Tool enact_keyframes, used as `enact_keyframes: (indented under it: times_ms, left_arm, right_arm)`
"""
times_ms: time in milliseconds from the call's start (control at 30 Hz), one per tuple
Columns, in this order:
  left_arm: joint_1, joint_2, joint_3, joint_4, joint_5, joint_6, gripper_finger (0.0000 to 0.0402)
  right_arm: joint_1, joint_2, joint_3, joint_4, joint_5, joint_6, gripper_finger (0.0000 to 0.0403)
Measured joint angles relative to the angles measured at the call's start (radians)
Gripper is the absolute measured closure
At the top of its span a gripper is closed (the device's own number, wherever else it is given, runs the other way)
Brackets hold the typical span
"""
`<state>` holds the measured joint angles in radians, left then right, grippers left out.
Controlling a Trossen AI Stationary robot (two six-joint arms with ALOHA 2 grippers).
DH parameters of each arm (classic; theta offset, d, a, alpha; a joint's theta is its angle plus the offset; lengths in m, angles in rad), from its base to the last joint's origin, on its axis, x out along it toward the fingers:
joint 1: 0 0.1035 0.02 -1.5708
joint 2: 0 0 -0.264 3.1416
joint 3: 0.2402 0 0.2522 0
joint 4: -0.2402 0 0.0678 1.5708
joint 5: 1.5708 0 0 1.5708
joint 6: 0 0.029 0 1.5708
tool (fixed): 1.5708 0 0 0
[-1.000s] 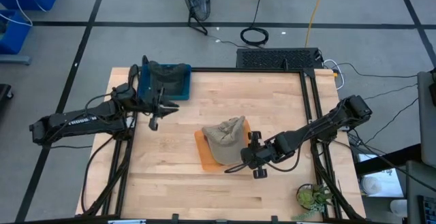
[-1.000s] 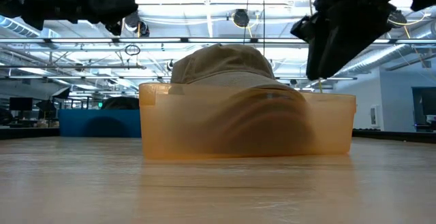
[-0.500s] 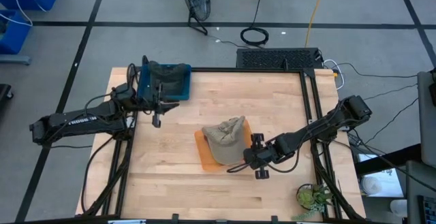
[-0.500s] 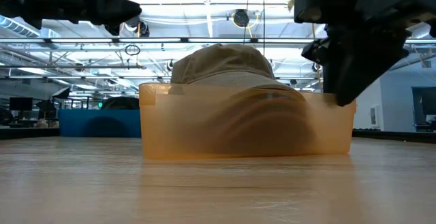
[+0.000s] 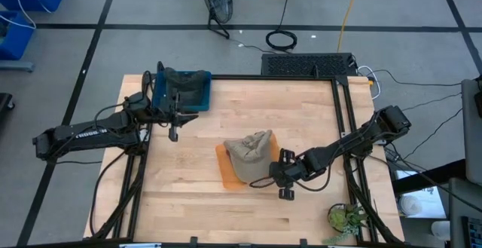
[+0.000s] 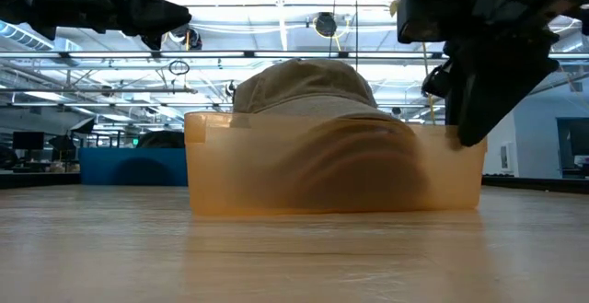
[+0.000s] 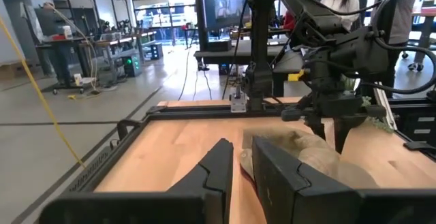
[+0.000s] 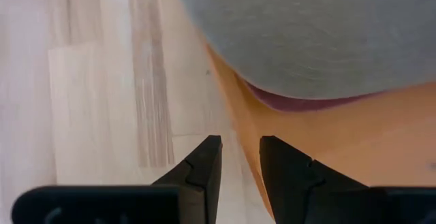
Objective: Pick & Place hat
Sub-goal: Adjust the orange bin
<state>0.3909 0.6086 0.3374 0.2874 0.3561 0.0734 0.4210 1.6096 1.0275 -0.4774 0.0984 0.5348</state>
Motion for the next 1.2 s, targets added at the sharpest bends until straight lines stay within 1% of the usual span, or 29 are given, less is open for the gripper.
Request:
enact_keyframes:
  times_ms: [67, 233, 333, 467, 667, 833, 1000, 1200]
  left_arm:
    - [0.000, 0.000, 0.000, 0.000, 0.000, 0.000, 0.0339]
    - [0.000, 0.000, 0.000, 0.000, 0.000, 0.000, 0.0339]
    - [0.000, 0.000, 0.000, 0.000, 0.000, -0.001, 0.0339]
    - [0.000, 0.000, 0.000, 0.000, 0.000, -0.003, 0.0339]
    - [0.000, 0.000, 0.000, 0.000, 0.000, -0.003, 0.0339]
    - [0.000, 0.000, 0.000, 0.000, 0.000, -0.003, 0.0339]
    - [0.000, 0.000, 0.000, 0.000, 0.000, -0.003, 0.0339]
    - [0.000, 0.000, 0.000, 0.000, 0.000, -0.003, 0.0339]
  right_arm:
    - [0.000, 0.000, 0.000, 0.000, -0.004, 0.054, 0.0315]
    - [0.000, 0.000, 0.000, 0.036, -0.075, 0.216, 0.0315]
    - [0.004, 0.000, 0.000, 0.074, -0.077, 0.311, 0.0315]
    - [0.011, 0.000, 0.000, 0.124, -0.074, 0.344, 0.0315]
    - [0.047, 0.000, 0.000, 0.188, -0.071, 0.345, 0.0315]
    - [0.086, 0.000, 0.000, 0.192, -0.075, 0.329, 0.0315]
    - [0.106, 0.000, 0.000, 0.203, -0.079, 0.275, 0.0315]
    - [0.096, 0.000, 0.001, 0.215, -0.082, 0.176, 0.0315]
